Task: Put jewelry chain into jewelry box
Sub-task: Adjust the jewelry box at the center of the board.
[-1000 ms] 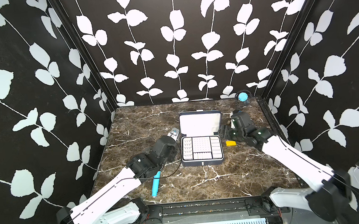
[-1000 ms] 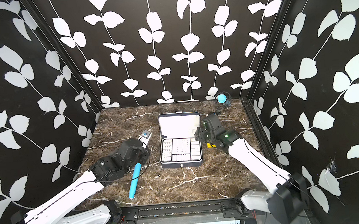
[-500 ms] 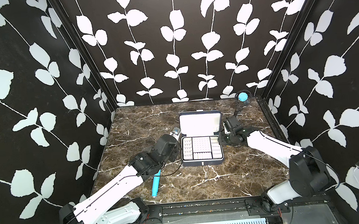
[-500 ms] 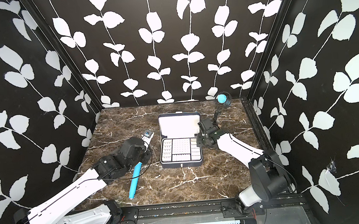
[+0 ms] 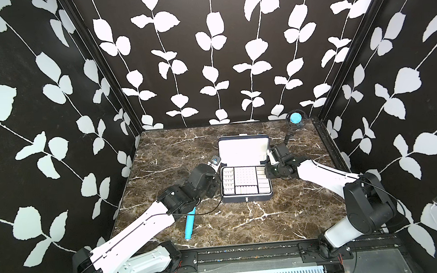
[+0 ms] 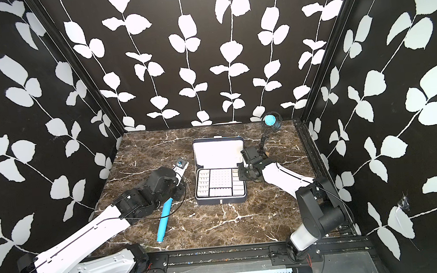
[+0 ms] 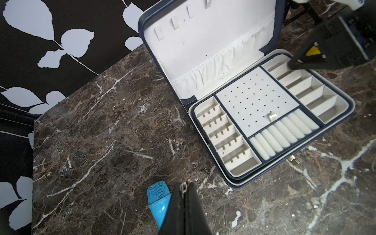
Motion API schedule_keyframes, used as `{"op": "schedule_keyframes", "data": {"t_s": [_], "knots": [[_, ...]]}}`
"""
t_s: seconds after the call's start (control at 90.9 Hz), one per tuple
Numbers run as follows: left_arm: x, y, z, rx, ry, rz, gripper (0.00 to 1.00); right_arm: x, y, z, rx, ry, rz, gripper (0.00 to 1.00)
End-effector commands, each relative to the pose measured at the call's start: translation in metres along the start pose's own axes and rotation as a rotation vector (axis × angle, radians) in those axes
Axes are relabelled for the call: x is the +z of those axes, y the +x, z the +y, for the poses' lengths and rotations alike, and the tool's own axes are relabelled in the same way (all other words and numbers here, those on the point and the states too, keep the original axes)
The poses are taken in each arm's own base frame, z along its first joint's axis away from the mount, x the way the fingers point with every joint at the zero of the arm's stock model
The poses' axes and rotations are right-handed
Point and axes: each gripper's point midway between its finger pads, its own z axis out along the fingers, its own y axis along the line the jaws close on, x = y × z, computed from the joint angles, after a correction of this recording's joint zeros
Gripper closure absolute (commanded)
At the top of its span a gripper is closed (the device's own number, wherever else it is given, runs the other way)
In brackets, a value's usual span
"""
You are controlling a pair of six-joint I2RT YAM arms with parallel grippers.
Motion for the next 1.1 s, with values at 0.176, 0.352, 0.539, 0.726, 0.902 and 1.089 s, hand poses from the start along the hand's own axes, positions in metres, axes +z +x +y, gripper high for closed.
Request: {"op": "schedule_keyframes", "data": {"t_s": [0.176,0.352,0.539,0.726,0.902,1.089], "knots": [[-0.001,0.003,0.0,-0.012,0.007,-0.012,1.0,0.006,0.03,0.012,-0.078,-0.093,0.131,0.85],[-0.003,0.005,0.002,-0.01,0.005,-0.013,1.0,0.007,0.031,0.021,-0.099,-0.131,0.139,0.88],[-0.006,0.005,0.004,-0.013,-0.002,-0.022,1.0,0.013,0.031,0.032,-0.131,-0.159,0.155,0.9],[-0.009,0.007,0.006,-0.015,-0.008,-0.025,1.0,0.015,0.029,0.046,-0.157,-0.185,0.165,0.9],[-0.012,0.01,0.009,-0.016,-0.018,-0.027,1.0,0.011,0.029,0.043,-0.105,-0.162,0.146,0.9],[-0.011,0.011,0.009,-0.016,-0.02,-0.028,1.0,0.0,0.037,0.03,-0.018,-0.104,0.124,0.91]]}}
